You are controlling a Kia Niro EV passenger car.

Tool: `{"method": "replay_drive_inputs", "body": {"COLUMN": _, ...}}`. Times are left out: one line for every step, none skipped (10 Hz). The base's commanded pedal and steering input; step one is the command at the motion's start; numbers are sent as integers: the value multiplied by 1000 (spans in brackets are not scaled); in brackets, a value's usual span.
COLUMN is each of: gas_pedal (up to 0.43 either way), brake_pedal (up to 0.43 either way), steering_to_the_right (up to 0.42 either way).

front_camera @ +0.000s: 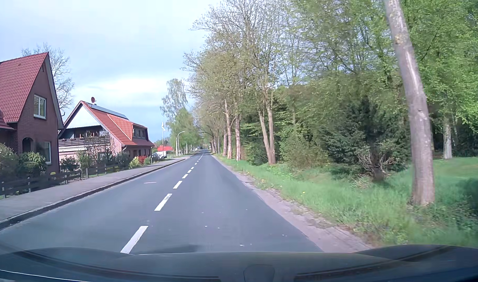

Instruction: Follow the waypoints while adhering to traffic rules and regulations

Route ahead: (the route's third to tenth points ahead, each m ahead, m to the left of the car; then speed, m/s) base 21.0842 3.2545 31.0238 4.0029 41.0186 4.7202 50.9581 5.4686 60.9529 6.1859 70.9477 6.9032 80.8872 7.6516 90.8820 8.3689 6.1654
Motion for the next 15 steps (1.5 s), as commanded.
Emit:
{"method": "replay_drive_inputs", "body": {"gas_pedal": 130, "brake_pedal": 0, "steering_to_the_right": -92}}
{"method": "replay_drive_inputs", "body": {"gas_pedal": 130, "brake_pedal": 0, "steering_to_the_right": -92}}
{"method": "replay_drive_inputs", "body": {"gas_pedal": 130, "brake_pedal": 0, "steering_to_the_right": -88}}
{"method": "replay_drive_inputs", "body": {"gas_pedal": 130, "brake_pedal": 0, "steering_to_the_right": -73}}
{"method": "replay_drive_inputs", "body": {"gas_pedal": 130, "brake_pedal": 0, "steering_to_the_right": -53}}
{"method": "replay_drive_inputs", "body": {"gas_pedal": 130, "brake_pedal": 0, "steering_to_the_right": -45}}
{"method": "replay_drive_inputs", "body": {"gas_pedal": 130, "brake_pedal": 0, "steering_to_the_right": -41}}
{"method": "replay_drive_inputs", "body": {"gas_pedal": 138, "brake_pedal": 0, "steering_to_the_right": -36}}
{"method": "replay_drive_inputs", "body": {"gas_pedal": 138, "brake_pedal": 0, "steering_to_the_right": -33}}
{"method": "replay_drive_inputs", "body": {"gas_pedal": 150, "brake_pedal": 0, "steering_to_the_right": -35}}
{"method": "replay_drive_inputs", "body": {"gas_pedal": 157, "brake_pedal": 0, "steering_to_the_right": -36}}
{"method": "replay_drive_inputs", "body": {"gas_pedal": 157, "brake_pedal": 0, "steering_to_the_right": -33}}
{"method": "replay_drive_inputs", "body": {"gas_pedal": 157, "brake_pedal": 0, "steering_to_the_right": -28}}
{"method": "replay_drive_inputs", "body": {"gas_pedal": 157, "brake_pedal": 0, "steering_to_the_right": -22}}
{"method": "replay_drive_inputs", "body": {"gas_pedal": 169, "brake_pedal": 0, "steering_to_the_right": -16}}
